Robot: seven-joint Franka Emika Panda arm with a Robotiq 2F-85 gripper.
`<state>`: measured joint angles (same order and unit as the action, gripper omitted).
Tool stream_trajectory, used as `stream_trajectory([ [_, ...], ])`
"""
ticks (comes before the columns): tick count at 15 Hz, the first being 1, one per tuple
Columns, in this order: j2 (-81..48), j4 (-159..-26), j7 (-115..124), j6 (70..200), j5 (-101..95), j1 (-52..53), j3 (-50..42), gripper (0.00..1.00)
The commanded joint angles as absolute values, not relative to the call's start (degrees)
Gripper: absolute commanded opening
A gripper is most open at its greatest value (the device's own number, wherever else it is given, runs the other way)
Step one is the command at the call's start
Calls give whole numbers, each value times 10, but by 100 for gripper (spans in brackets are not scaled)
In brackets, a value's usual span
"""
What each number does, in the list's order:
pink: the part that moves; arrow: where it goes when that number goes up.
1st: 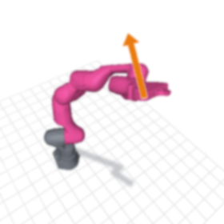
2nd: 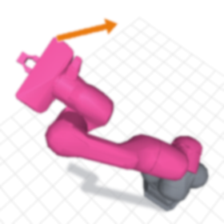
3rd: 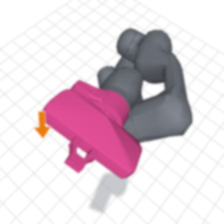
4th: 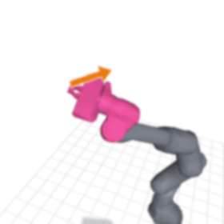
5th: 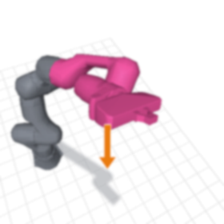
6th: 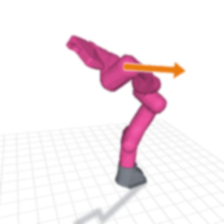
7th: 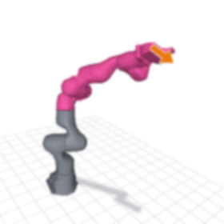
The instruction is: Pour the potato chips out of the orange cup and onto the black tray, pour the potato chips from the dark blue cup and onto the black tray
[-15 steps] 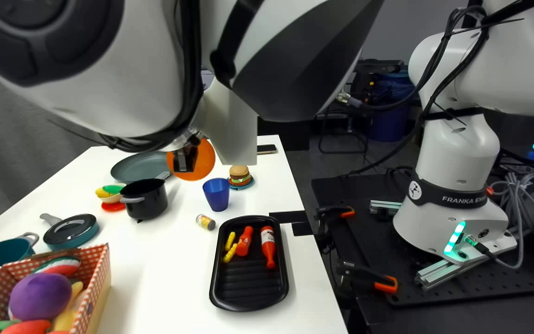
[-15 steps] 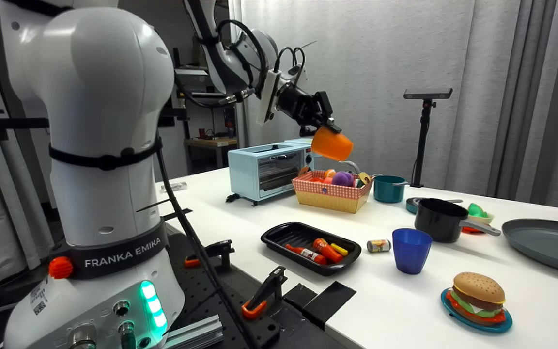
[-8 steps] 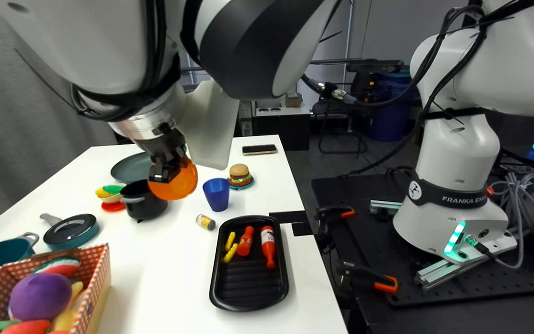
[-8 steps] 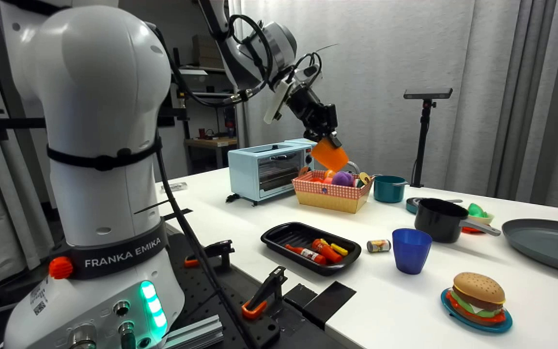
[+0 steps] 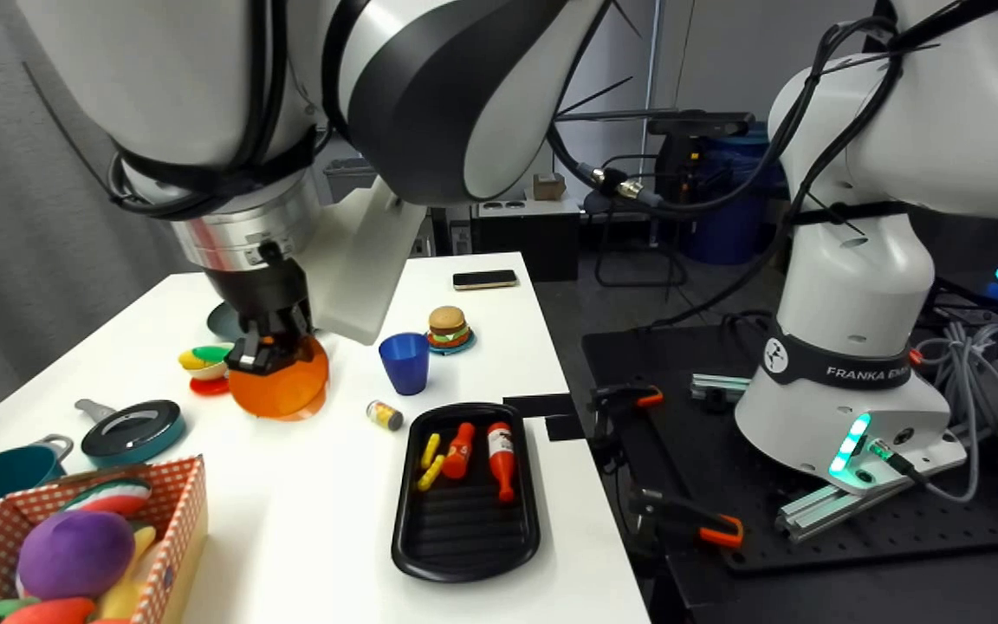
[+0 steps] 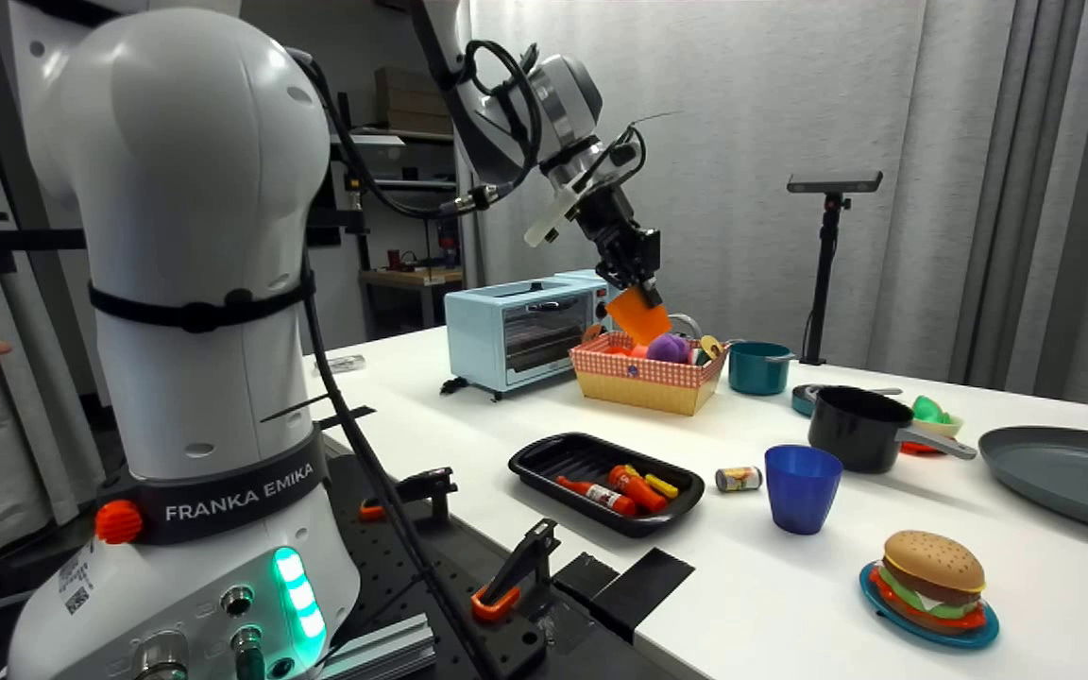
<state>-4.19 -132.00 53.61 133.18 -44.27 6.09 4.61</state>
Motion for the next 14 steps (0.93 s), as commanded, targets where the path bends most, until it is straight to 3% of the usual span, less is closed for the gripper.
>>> stream_trajectory([
  [1, -73, -1302, 536, 1384, -418, 54, 37, 2],
  [14, -160, -1274, 531, 1480, -355, 51, -17, 2],
])
